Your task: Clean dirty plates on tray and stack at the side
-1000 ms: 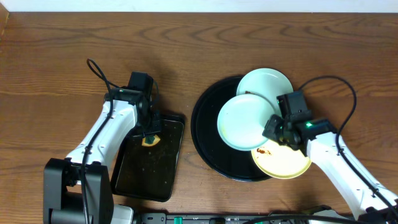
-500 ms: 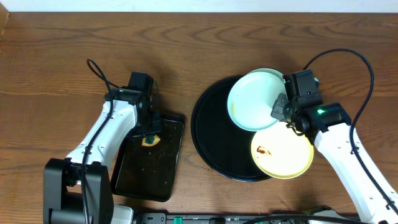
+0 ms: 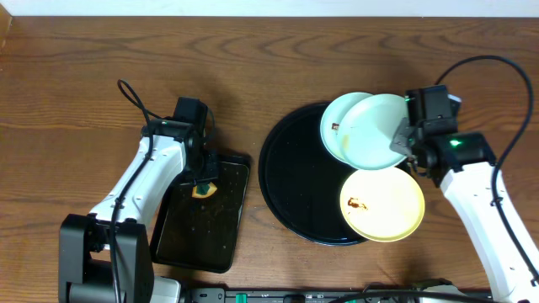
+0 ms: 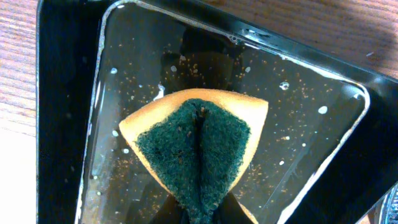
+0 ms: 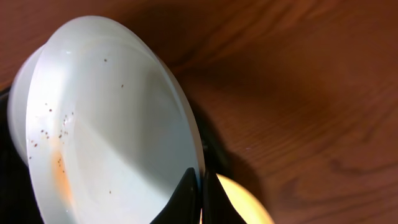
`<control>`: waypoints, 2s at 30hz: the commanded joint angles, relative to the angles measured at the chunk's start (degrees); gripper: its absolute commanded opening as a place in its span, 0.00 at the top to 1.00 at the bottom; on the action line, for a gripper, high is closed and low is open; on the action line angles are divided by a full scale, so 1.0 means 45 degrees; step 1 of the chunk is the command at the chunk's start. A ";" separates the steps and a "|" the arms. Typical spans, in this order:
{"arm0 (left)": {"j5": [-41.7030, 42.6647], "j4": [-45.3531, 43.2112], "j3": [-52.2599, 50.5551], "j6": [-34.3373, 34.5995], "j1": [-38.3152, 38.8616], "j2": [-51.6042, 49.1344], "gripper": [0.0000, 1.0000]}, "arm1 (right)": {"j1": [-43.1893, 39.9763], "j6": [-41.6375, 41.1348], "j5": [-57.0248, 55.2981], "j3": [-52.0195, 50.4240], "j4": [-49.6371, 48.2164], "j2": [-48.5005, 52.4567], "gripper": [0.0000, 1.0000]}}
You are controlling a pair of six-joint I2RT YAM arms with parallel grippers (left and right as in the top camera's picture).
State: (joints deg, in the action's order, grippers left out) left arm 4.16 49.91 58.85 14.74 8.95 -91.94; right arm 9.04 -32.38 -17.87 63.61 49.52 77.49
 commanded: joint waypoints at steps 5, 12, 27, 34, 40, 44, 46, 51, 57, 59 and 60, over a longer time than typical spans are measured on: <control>-0.0010 0.0063 -0.0044 -0.0180 -0.0044 -0.0029 0.92 | -0.2268 0.0413 -0.0282 0.0486 0.0049 -0.0248 0.98; -0.0010 0.0024 -0.0044 -0.0233 -0.0044 -0.0029 0.92 | -0.5158 0.0554 0.0685 0.0631 -0.0049 -0.0243 0.98; -0.0010 0.0034 -0.0044 -0.0364 -0.0044 -0.0029 0.92 | -1.1196 0.0355 0.2341 0.0631 -0.0913 0.0937 0.98; -0.0010 0.0029 -0.0044 -0.0364 -0.0044 -0.0029 0.92 | -1.1370 0.0738 0.4352 0.0631 -0.1025 0.1943 0.99; -0.0010 0.0044 -0.0044 -0.0364 -0.0044 -0.0024 0.93 | -0.9743 0.1069 0.4420 0.0690 -0.1059 0.1734 0.80; -0.0010 0.0058 -0.0044 -0.0359 -0.0044 -0.0029 0.92 | -0.8092 0.1190 0.4731 0.0690 -0.0865 0.1613 0.68; -0.0010 0.0058 -0.0044 -0.0364 -0.0049 -0.0029 0.92 | -0.7213 0.1341 0.5042 0.0690 -0.0748 0.1617 0.66; -0.0024 -0.0039 -0.0044 -0.0364 -0.0102 -0.0024 0.92 | -0.5042 0.2030 0.6144 0.0685 -0.0525 0.1617 0.01; -0.0015 -0.0170 -0.0044 -0.0466 -0.0690 -0.0029 0.92 | -0.3614 0.1938 0.6436 0.0685 -0.0199 0.1617 0.01; -0.0015 -0.0267 -0.0044 -0.0670 -0.0903 -0.0029 0.92 | -0.3458 0.1938 0.7412 0.0685 -0.0083 0.1617 0.01; -0.0015 -0.0311 -0.0044 -0.0758 -0.0996 -0.0029 0.92 | -0.3410 0.2098 0.7961 0.0685 0.0073 0.1617 0.01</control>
State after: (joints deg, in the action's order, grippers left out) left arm 4.16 48.82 58.85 13.17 5.78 -91.94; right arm -7.22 -24.45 11.49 65.69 49.01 86.13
